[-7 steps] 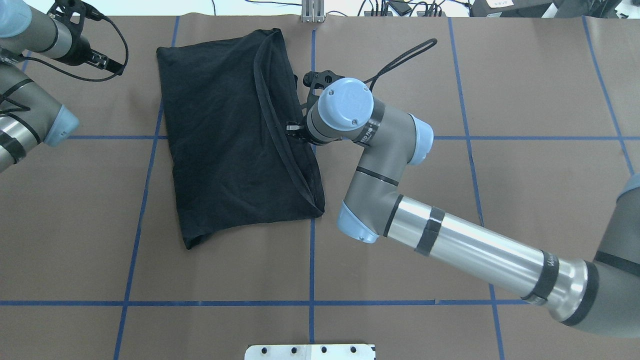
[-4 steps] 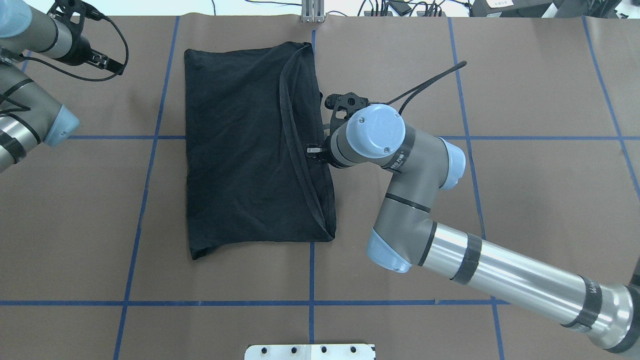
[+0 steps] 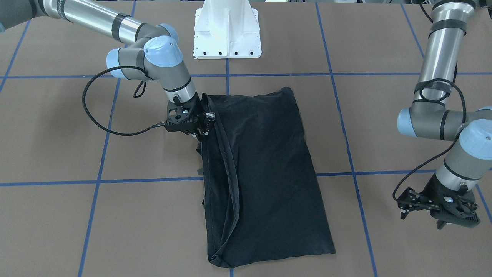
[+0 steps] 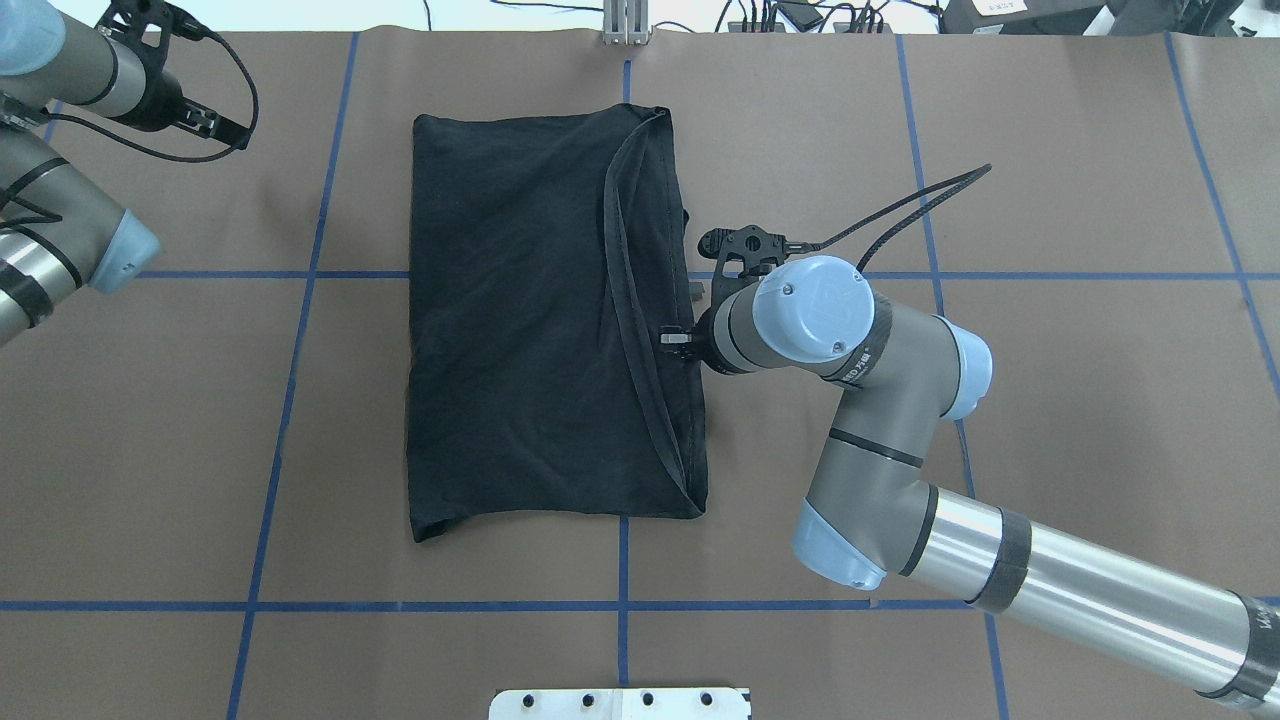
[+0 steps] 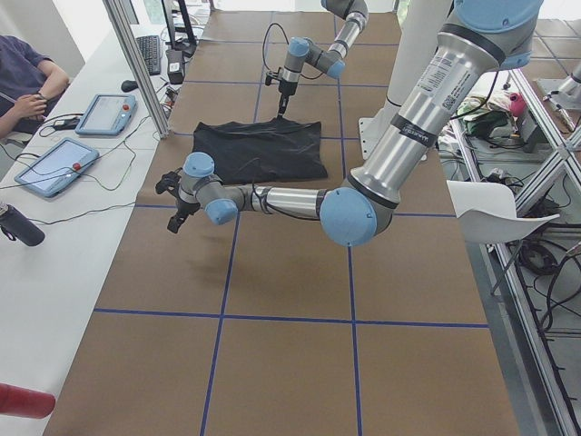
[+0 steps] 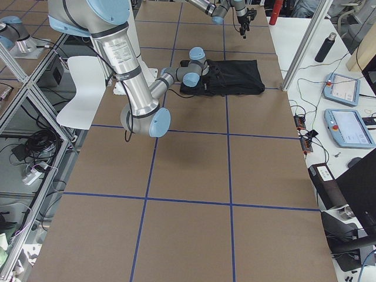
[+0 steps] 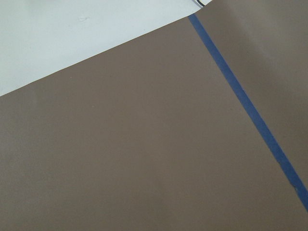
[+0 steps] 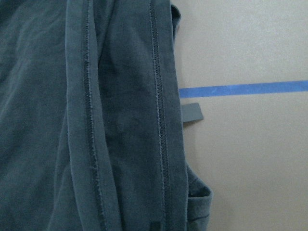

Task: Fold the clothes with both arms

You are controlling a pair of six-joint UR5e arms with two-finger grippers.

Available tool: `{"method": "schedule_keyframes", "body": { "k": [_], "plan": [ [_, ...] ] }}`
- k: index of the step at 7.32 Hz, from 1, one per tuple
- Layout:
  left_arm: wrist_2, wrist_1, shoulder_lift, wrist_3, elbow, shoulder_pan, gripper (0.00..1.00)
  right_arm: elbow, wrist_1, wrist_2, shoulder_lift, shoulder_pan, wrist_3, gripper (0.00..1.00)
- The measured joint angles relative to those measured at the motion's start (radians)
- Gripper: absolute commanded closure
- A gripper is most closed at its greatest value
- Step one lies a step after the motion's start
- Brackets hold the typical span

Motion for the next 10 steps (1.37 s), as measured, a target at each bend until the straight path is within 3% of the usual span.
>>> {"method": "schedule_keyframes", "body": {
  "k": [2,5,6,8,10],
  "plan": [
    [0.000,0.000,0.000,0.000,0.000,0.000,0.00,-0.001,-0.044,-0.005,0.032,-0.002,-0.011,0.00],
    [0.000,0.000,0.001,0.000,0.000,0.000,0.00,0.017,-0.313,-0.008,0.135,-0.054,-0.073,0.02],
    [0.000,0.000,0.001,-0.001,0.000,0.000,0.00,0.040,-0.399,-0.015,0.142,-0.079,-0.139,0.07],
    [-0.001,0.000,0.001,-0.002,0.000,-0.001,0.00,0.101,-0.556,-0.069,0.143,-0.138,-0.299,0.30],
    [-0.001,0.000,0.001,-0.002,0.000,-0.001,0.00,0.119,-0.608,-0.123,0.137,-0.193,-0.375,0.48]
  ]
}}
